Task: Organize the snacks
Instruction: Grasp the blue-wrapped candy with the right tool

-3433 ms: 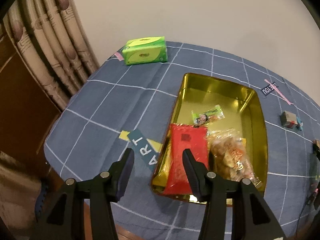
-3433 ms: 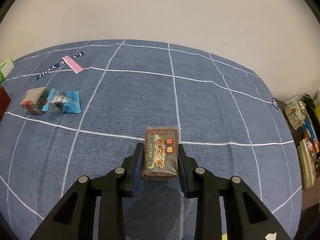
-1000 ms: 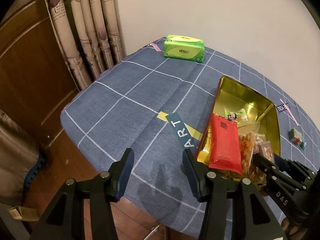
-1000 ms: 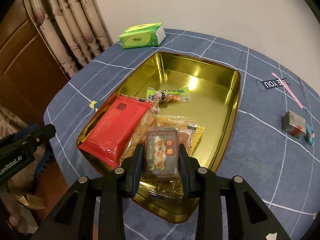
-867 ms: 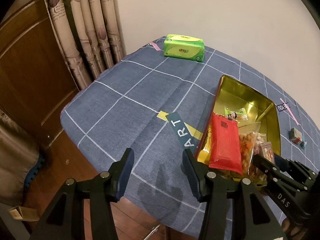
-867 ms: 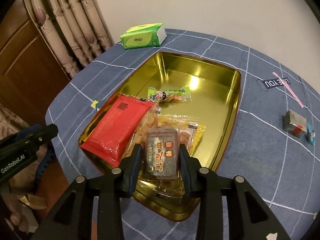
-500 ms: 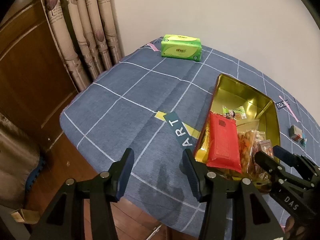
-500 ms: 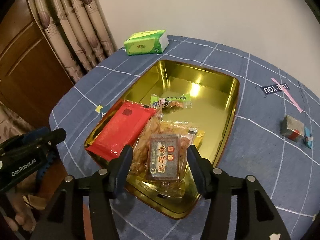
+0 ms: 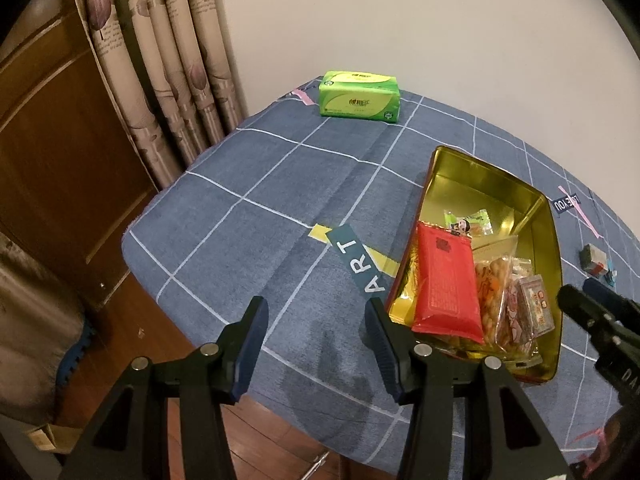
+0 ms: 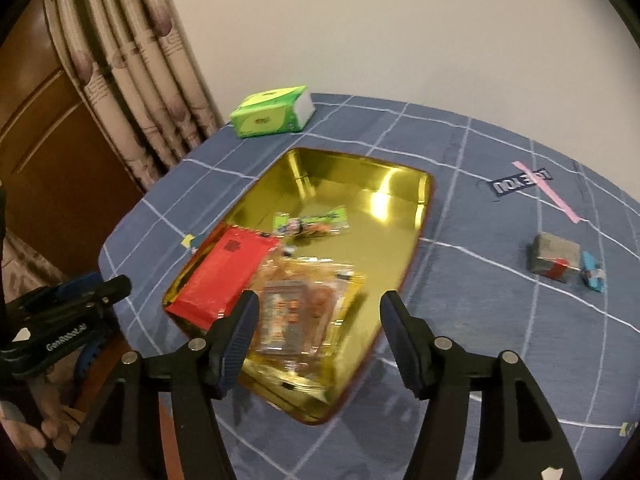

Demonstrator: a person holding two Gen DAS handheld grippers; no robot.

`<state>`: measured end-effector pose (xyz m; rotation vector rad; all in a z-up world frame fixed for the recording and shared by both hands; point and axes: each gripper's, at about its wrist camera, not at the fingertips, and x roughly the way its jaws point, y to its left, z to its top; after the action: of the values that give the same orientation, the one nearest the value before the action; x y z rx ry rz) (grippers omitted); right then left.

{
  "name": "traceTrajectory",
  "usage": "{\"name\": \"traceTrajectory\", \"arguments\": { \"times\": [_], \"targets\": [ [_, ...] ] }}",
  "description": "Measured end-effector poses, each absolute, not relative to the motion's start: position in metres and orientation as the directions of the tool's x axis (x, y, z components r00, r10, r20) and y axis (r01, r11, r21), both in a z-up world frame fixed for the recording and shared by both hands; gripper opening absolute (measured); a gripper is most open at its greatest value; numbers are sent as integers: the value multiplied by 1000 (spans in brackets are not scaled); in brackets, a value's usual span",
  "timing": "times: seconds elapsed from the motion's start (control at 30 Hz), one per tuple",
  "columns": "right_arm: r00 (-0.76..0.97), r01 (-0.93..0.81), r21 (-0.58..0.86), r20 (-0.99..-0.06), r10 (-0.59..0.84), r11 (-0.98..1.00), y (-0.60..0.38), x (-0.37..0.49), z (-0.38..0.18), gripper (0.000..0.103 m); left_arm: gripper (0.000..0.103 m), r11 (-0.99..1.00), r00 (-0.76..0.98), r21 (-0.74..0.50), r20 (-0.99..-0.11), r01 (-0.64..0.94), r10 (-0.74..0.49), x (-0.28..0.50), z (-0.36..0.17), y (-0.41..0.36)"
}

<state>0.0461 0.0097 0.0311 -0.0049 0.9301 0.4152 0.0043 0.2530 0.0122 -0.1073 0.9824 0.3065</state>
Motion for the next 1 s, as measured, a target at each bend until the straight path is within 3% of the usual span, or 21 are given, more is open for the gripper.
{"name": "traceTrajectory", "arguments": {
  "times": [0.3,0.67,1.0],
  "targets": [
    [578,-231,136,-778,248,964,-56,60,32,60,51,952,514,59,-831,-301,214,4,12,251],
    [617,-5,38,-786,33,999,-179,87,21,60,51,954,504,92,-832,-284,230,7,9,246],
    [591,11,-8,-806,-13,1000,-215,110,-12,60,51,946,468,136,-843,-294,267,13,-1,245]
  ]
}}
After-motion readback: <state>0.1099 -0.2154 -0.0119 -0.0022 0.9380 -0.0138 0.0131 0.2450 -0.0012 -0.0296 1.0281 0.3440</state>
